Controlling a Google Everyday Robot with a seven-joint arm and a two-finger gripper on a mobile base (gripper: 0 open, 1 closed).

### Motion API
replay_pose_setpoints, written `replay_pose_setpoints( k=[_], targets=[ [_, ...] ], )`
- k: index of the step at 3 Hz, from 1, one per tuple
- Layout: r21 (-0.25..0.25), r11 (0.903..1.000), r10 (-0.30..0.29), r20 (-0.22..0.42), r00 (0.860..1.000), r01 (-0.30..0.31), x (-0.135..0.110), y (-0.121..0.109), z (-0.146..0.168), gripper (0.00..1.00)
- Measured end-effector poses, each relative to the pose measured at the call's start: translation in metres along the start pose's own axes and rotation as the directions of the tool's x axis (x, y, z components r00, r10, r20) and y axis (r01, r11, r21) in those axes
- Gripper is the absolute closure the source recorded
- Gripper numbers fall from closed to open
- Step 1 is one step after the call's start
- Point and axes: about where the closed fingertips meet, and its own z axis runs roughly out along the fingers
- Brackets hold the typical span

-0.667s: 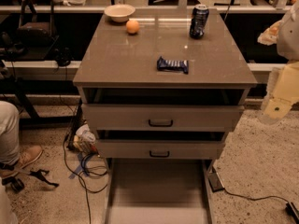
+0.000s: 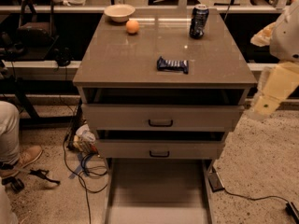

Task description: Place rxbar blueberry into bottom drawer

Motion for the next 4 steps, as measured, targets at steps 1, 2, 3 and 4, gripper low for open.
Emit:
replay_pose_setpoints(
  k=[1, 2, 3, 4],
  targets=[
    [-0.015, 0.9997, 0.021, 0.177, 0.984, -0.018, -0.035, -0.039, 0.032, 0.0],
    [-0.033, 0.9974, 0.071, 0.326, 0.943, -0.064, -0.074, -0.085, 0.061, 0.0],
    [-0.072, 0.9916, 0.127, 0.395, 0.91, -0.107, -0.111, -0.122, 0.107, 0.0],
    [-0.072, 0.9916, 0.127, 0.395, 0.91, -0.107, -0.111, -0.122, 0.107, 0.0]
  ],
)
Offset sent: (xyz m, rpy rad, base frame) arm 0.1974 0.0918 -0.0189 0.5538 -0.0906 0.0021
